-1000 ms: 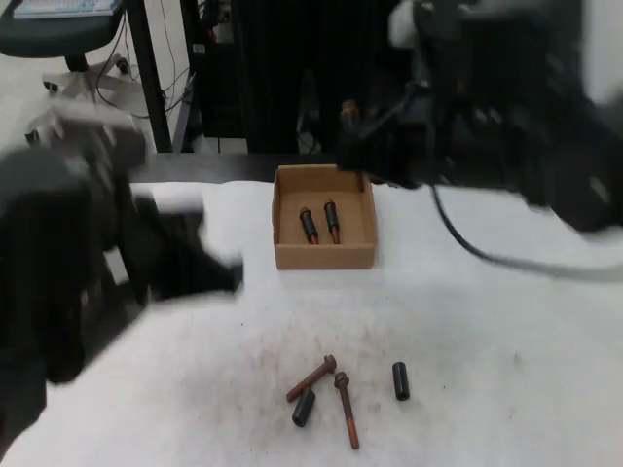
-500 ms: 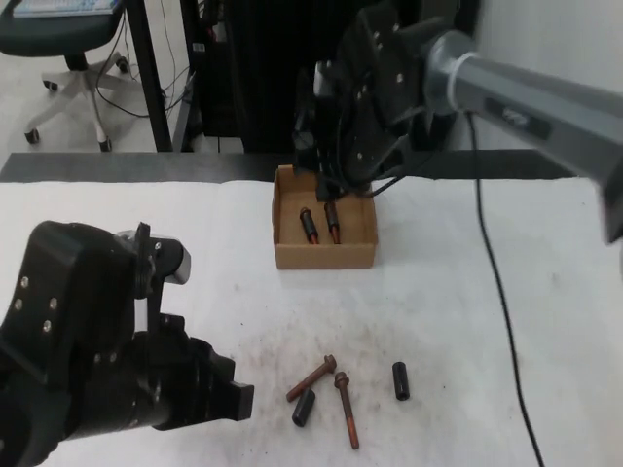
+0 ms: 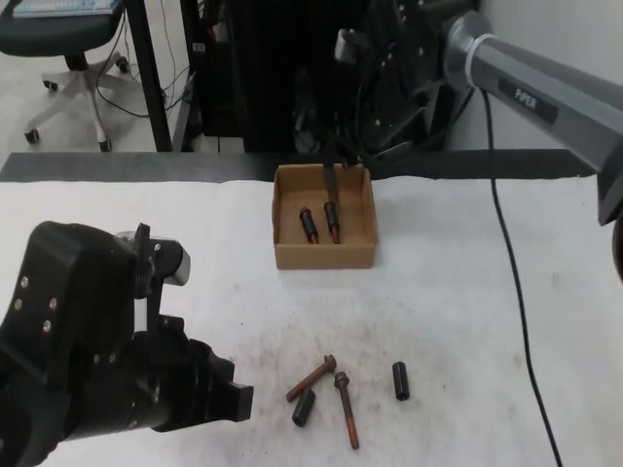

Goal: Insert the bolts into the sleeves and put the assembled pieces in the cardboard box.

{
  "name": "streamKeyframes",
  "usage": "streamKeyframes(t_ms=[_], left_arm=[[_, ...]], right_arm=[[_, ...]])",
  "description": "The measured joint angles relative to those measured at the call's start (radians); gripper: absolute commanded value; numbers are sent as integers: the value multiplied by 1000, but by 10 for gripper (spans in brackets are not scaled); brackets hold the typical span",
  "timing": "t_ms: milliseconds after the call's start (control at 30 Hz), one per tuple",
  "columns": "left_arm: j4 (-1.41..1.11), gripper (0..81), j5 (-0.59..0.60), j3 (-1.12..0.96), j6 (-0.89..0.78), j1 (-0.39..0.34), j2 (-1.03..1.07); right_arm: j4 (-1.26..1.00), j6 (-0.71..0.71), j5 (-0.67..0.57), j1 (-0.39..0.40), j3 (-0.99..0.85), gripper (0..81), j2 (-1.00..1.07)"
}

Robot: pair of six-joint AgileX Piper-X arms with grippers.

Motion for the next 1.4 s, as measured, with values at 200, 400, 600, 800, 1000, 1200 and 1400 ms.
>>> streamKeyframes(t_ms=[200,400,600,800,1000,1200,1400], left_arm=[[0,1,0,0,0,0,0],[0,1,0,-2,11,0,0],[0,1,72,-28,75,0,0],[0,1,106,-95,108,0,0],[6,1,108,-123,126,-36,14],[1,1,122,-127,126,-189,117],[-9,1,97,-193,126,-310,226]], right_arm=[[51,0,-33,-26,-3,324,-2],[202,-30,-50,-26,-3,4,-41],[321,-80,-185,-40,-3,8,-157],[382,-95,-296,-45,37,8,-297],[407,-164,-250,-30,282,8,-560],[322,-153,-205,-26,591,8,-815],[154,-54,-193,-26,1003,8,-1102]])
